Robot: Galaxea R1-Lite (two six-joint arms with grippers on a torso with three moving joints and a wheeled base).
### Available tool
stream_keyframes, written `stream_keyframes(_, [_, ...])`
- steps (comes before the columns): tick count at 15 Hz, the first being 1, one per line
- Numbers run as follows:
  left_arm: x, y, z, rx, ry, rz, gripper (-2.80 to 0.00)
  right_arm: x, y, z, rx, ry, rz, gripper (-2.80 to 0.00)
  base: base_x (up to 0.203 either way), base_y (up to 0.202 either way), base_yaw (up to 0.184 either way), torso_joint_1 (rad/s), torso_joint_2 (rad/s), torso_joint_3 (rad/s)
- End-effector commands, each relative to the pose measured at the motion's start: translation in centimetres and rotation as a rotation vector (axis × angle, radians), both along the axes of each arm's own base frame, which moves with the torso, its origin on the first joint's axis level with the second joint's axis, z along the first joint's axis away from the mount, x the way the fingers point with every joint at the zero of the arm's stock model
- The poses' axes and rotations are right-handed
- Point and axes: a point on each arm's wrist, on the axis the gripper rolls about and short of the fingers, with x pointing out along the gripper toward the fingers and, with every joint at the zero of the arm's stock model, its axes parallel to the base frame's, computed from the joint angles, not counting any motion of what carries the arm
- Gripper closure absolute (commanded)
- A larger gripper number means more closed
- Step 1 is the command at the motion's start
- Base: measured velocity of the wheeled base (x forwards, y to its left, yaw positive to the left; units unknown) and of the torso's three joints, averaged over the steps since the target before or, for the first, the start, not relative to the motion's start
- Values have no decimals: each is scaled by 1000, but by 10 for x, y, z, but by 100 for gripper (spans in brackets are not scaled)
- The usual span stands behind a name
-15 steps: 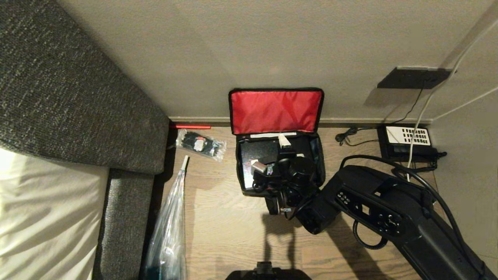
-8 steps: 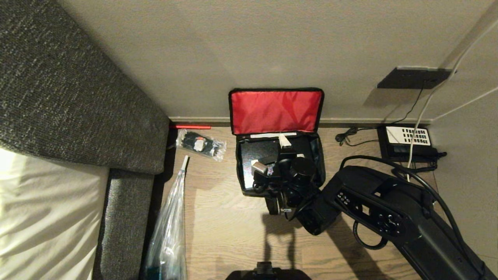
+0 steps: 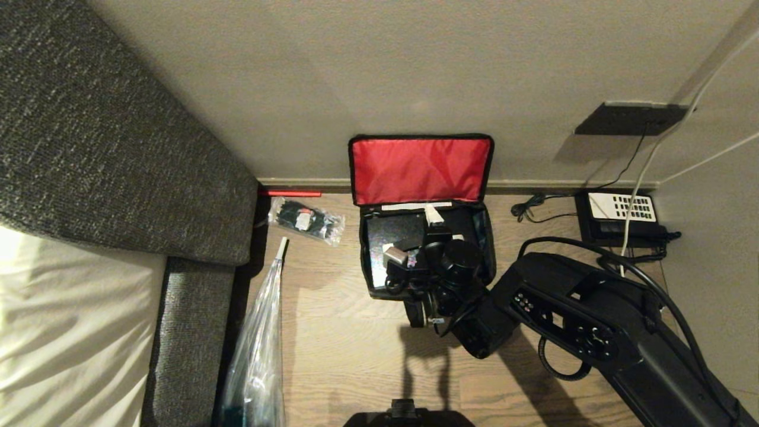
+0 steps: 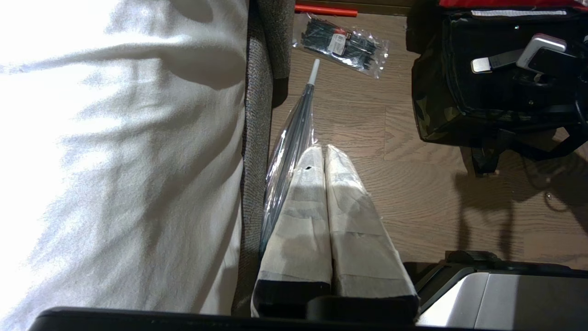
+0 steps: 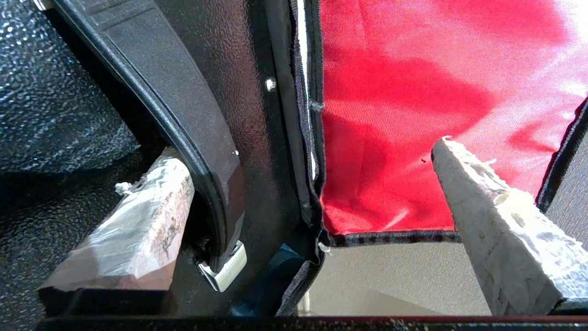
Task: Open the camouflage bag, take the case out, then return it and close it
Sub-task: Grip the handle
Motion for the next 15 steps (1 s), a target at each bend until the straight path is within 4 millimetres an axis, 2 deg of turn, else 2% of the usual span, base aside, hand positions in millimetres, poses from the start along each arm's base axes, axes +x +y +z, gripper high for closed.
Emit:
stream_keyframes(1, [0, 0, 0, 0, 0, 1, 0, -1, 0, 0, -1, -6, 1, -280, 0, 0, 0, 0, 0, 0])
stream_keyframes(15, [0, 0, 0, 0, 0, 1, 0, 1, 1, 4, -2, -27, 1, -280, 0, 0, 0, 0, 0, 0])
